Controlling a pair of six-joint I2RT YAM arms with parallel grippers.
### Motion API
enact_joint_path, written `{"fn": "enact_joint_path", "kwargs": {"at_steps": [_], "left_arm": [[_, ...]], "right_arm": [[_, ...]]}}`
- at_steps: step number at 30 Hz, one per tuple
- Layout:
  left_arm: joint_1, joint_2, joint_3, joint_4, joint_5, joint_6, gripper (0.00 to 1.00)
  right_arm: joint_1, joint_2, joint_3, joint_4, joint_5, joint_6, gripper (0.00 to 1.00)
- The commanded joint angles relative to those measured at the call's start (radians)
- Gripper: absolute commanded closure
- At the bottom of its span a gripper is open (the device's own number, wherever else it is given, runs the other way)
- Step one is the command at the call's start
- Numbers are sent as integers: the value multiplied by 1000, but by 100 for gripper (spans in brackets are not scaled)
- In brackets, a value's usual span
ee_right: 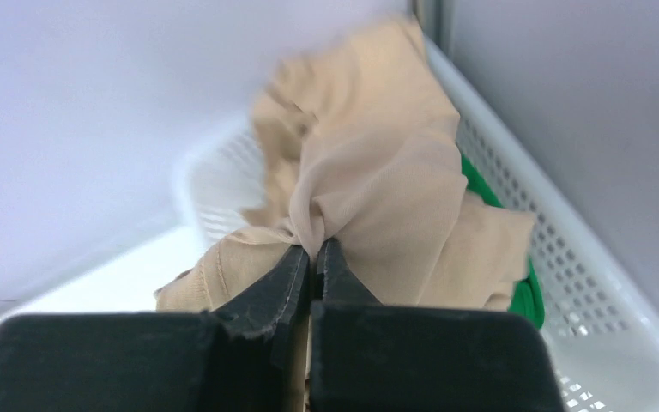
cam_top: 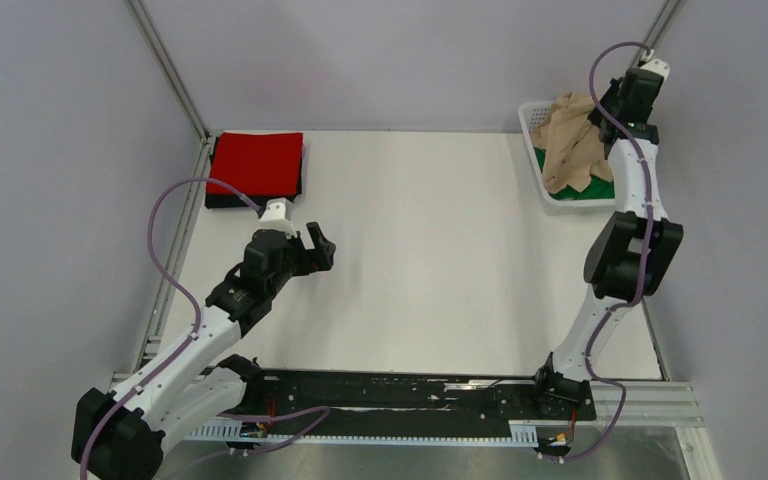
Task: Fold and stack the t-shirts
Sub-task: Grab crumpled tshirt from bin with the right arm, then move the tshirt to the center of the board
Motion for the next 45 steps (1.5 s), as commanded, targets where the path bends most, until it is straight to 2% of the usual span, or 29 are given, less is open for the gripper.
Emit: {"fn": "enact_joint_path", "kwargs": {"at_steps": [1,7,13,19,23,27,30,32,34,35,37,39,41,42,43,44,45], "left_arm": [[1,-39,2,16,23,-26,0],[1,-77,-4,7,35,-36,0],[1,-149,-10,-24,13,-47,0],[1,-209,-11,-62,-42,-66,0],[1,-234,12,-131,-106,-110,0],[1,-232,55,-292,-283,-231,0],[1,-215,87,-437,-406,-329,0],[1,-193,106,-490,-439,-356,0],[1,-168,115,-513,-448,-370,0],[2,-153,116,-513,-445,-373,0],[2,-124,112,-507,-437,-379,0],[2,-91,114,-492,-424,-379,0],[1,-53,123,-471,-387,-360,0],[1,-24,129,-462,-368,-345,0],[2,-10,132,-442,-328,-337,0],[2,19,134,-433,-305,-321,0],[2,32,134,-412,-259,-315,0]], "right_arm": [[15,-327,-41,252,-190,11,100],[73,-542,-61,260,-439,103,100],[151,-659,-65,284,-705,231,100],[350,-705,-92,287,-853,250,100],[477,-729,-155,298,-899,257,100],[580,-770,-314,376,-925,242,100],[596,-819,-535,438,-899,217,100],[595,-844,-649,386,-906,138,100],[594,-847,-738,244,-938,18,96],[594,-844,-782,185,-919,-26,95],[594,-845,-901,135,-781,-52,95],[594,-832,-1001,113,-576,-65,94],[593,-790,-1033,69,-352,-72,91],[593,-749,-1029,38,-243,-68,86],[593,-715,-1017,4,-164,-58,75],[593,-686,-1002,-30,-72,-46,57],[593,-659,-988,-59,-17,-32,45]]}}
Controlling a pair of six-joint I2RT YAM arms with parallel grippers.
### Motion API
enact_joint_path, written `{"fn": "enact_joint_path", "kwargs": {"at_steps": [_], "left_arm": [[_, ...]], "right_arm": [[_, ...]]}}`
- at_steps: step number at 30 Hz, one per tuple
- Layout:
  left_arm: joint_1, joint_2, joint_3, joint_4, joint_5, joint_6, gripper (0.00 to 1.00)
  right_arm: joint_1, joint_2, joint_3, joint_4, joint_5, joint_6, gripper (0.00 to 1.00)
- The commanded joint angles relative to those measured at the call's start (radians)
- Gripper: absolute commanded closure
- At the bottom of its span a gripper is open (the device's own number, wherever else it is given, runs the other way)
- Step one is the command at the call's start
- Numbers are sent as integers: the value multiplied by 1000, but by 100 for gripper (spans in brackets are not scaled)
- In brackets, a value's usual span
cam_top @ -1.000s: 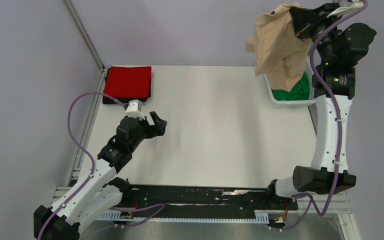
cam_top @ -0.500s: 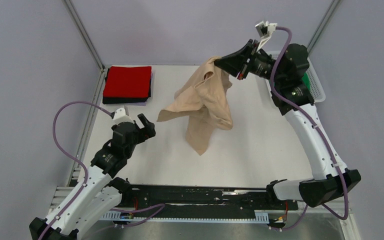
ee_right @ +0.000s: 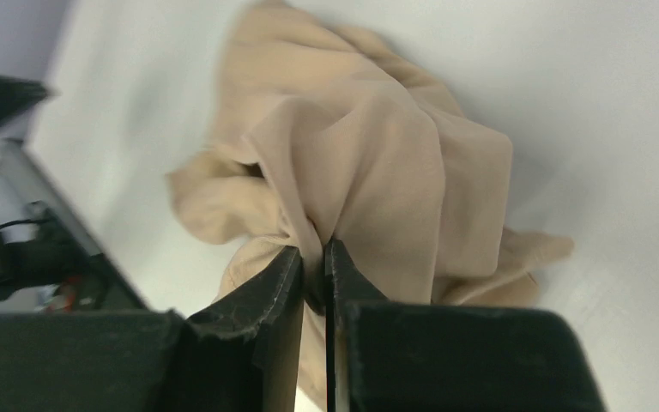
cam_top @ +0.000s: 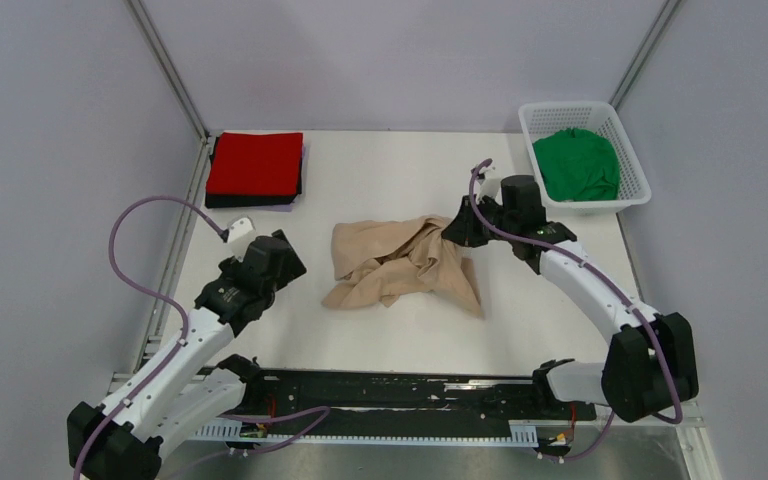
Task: Fold and stack the t-shirts
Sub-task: Move the tshirt to the center of the board
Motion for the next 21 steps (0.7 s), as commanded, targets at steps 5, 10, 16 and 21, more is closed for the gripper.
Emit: {"fn": "enact_joint_path", "kwargs": {"at_steps": [5,10,16,21], "left_arm": [[1,152,24,93,250,44,0],[1,211,-37,102,339,54,0],[1,234,-133,284,486,57,0],[1,267,-147,405,593,59,4]], "right_arm": [[-4,73,80,-146,652,119,0],[-5,-143,4,-167,755,280,0],[-8,-454,-149,-170,660,369,0],[-8,-631,-287,-197,626,458,0]]}}
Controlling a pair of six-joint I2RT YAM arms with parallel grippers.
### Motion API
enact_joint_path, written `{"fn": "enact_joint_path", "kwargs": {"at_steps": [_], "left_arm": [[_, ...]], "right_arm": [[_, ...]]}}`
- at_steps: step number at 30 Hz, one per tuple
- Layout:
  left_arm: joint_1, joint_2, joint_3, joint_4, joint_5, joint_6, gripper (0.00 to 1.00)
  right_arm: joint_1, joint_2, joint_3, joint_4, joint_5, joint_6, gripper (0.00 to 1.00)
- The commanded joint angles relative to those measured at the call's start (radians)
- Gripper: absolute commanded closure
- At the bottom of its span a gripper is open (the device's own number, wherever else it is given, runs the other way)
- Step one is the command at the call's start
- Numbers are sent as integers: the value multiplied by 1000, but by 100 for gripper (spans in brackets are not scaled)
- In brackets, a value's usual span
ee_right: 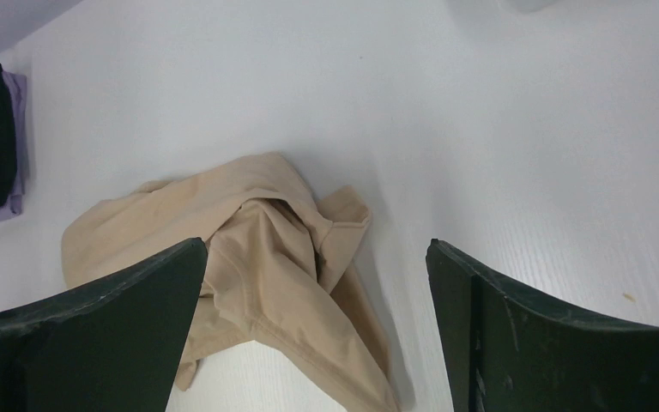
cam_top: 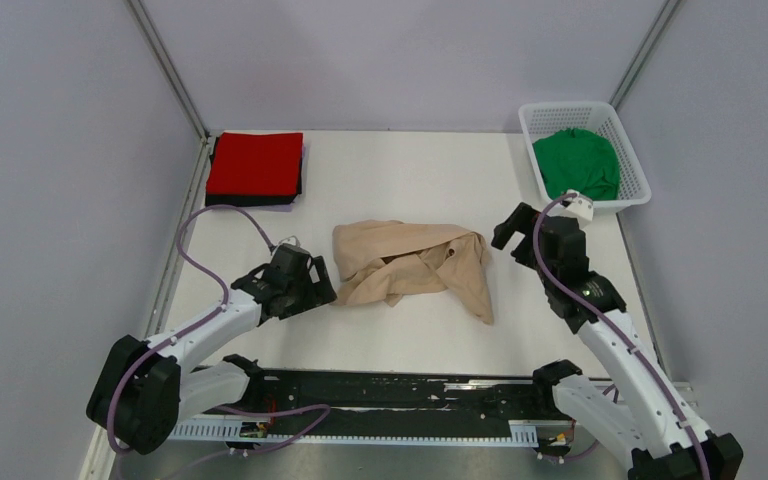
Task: Fold and stack the t-shirts
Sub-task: Move the tshirt to the center of the board, then flatten out the tshirt
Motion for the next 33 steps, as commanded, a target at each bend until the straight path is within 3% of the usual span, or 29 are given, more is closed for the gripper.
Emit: {"fn": "enact_joint_path", "kwargs": {"at_steps": [1,6,10,12,16,17,18,26,33], "left_arm": [[1,31,-3,185,138,13,5],[0,91,-38,231,244,16,12],[-1,146,-96,369,310,-12,18],[-2,180,-106,445,346,-20,29],[-2,269,-73,491,385,-14,75],[-2,278,-70,502,389,-16,93],[-2,286,-69,507,389,-21,98],[-2,179,-89,459,322,-13,100],[-1,12,-105,372,227,15,100]], "right_arm": [[-3,-107,-115,-57,-17,144,0],[-3,-197,-198,-141,-50,244,0],[-3,-205,-252,-169,-97,299,0],[-3,-197,-280,-170,-131,315,0],[-3,-180,-304,-193,-149,336,0],[-3,-176,-306,-201,-153,340,0],[-3,-174,-308,-207,-158,347,0],[-3,-151,-367,-200,-255,409,6],[-1,-63,-450,-20,-392,419,12]]}}
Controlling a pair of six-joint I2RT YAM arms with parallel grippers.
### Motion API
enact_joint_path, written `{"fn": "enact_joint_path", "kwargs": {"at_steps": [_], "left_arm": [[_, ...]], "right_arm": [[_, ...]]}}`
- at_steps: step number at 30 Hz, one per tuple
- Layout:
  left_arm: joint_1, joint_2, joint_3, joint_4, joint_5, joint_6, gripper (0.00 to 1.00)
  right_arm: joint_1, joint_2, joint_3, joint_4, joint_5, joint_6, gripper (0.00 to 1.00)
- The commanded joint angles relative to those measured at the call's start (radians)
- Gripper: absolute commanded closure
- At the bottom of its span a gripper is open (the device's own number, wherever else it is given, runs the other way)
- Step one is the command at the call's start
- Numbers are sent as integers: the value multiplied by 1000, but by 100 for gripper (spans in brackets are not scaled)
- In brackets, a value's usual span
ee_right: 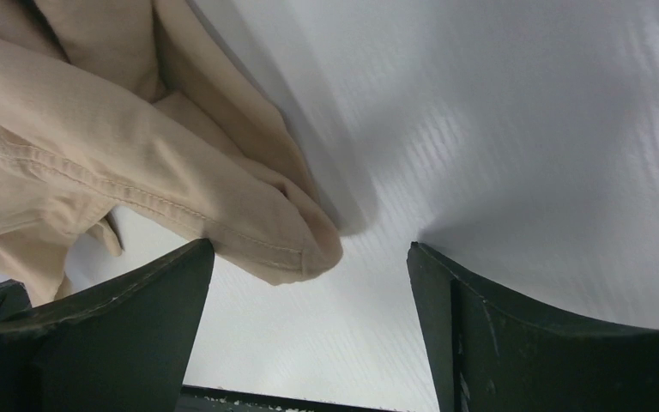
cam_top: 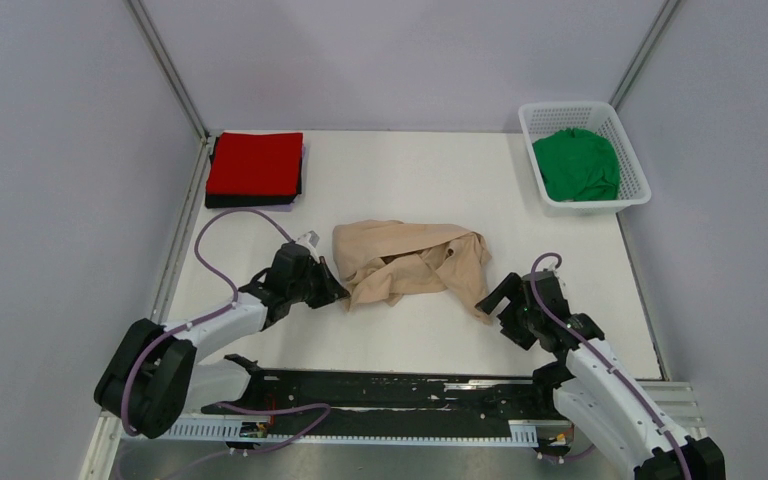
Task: Fold and stack the t-shirts
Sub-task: Flatten out the tshirt
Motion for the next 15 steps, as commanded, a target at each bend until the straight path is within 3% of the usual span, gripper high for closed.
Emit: {"fn": "enact_joint_path", "kwargs": {"at_steps": [1,5,9,12,15], "left_arm": [[-1,-110,-11,-65,-85,33,100],[-2,-162,-13,-98,-118,42,100],[0,-182,-17,-91,-125,40,100],[-2,-189,-16,-89,-134,36,100],[-2,-193,-15,-87,-144,32,100]], "right_arm": [[-1,61,-51,177,-100,26,13],[0,157,-61,311,-127,0,20],[1,260,-34,403,-139,-35,36],[2,332,-30,477,-158,-44,43],[9,388,-34,546,-168,-40,59]]}}
